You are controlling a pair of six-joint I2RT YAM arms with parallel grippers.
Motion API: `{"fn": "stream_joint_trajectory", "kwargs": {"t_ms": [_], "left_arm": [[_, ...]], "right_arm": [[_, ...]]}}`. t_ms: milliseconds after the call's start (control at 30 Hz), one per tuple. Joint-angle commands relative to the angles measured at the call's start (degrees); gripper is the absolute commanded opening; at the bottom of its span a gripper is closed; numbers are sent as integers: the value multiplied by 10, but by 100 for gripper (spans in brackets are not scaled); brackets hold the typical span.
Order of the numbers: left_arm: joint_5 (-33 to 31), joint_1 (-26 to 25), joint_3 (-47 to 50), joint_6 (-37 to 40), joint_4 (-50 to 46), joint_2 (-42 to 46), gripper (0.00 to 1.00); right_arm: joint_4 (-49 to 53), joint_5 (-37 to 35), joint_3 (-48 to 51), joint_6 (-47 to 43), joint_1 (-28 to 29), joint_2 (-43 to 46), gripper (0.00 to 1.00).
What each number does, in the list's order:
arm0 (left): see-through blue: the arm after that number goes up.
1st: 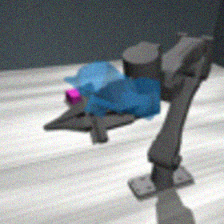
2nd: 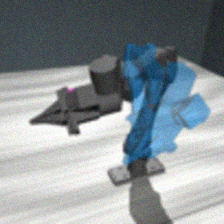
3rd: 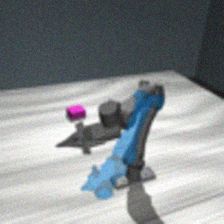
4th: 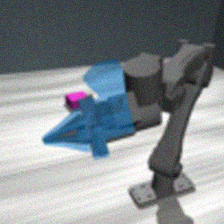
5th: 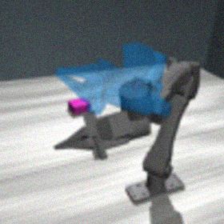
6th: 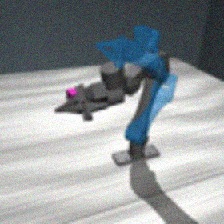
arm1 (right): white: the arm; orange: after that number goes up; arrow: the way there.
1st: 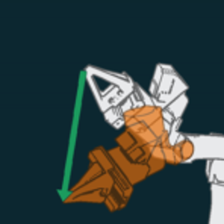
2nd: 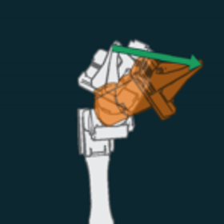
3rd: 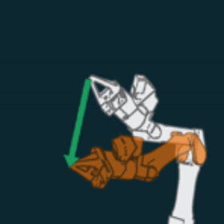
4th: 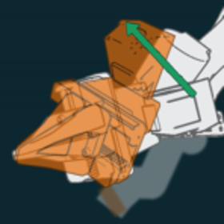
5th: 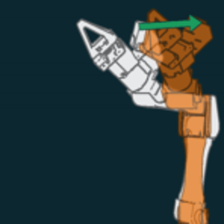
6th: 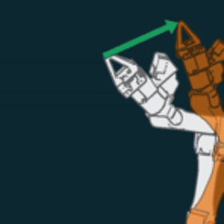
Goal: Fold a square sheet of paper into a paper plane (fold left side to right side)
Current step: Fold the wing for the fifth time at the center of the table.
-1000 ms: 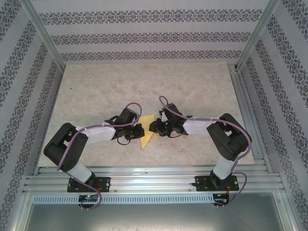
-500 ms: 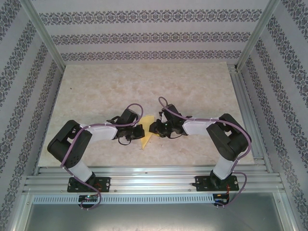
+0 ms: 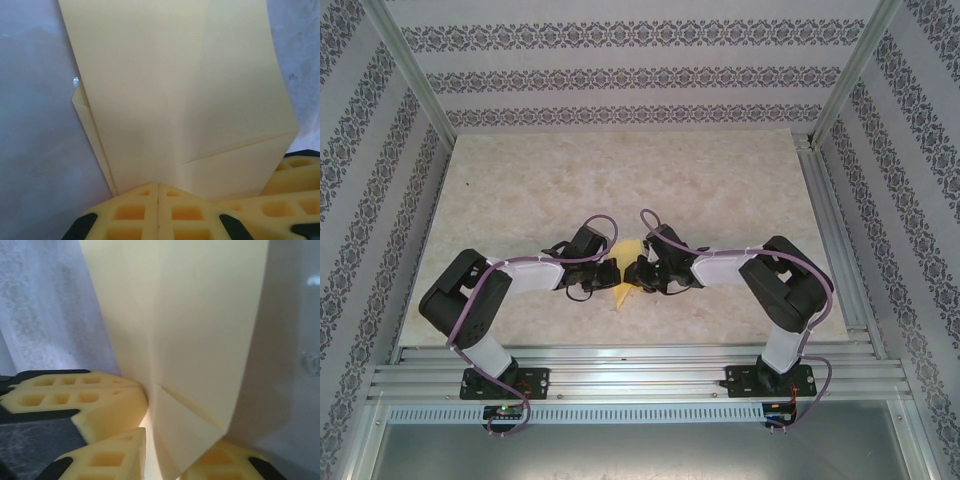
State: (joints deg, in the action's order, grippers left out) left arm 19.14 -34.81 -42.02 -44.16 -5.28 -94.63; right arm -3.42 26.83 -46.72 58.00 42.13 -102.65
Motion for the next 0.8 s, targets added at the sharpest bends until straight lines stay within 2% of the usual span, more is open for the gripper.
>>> {"fn": "stream_joint_trajectory", "kwargs": {"t_ms": [0, 200, 267, 467, 767], "left_arm": [[-5, 8, 5, 4, 3, -13, 6], [-8, 7, 5, 5, 1, -13, 5], [-8, 7, 6, 5, 2, -13, 6], [-8, 7, 5, 5, 2, -13, 5], [-11, 7, 4, 3, 1, -16, 5]], "right_arm": [[-11, -20, 8, 14, 6, -13, 19], [36, -48, -3, -1, 10, -14, 8], [39, -48, -3, -2, 13, -9, 7], [27, -51, 10, 13, 30, 20, 25], [-8, -61, 37, 49, 55, 18, 23]]}}
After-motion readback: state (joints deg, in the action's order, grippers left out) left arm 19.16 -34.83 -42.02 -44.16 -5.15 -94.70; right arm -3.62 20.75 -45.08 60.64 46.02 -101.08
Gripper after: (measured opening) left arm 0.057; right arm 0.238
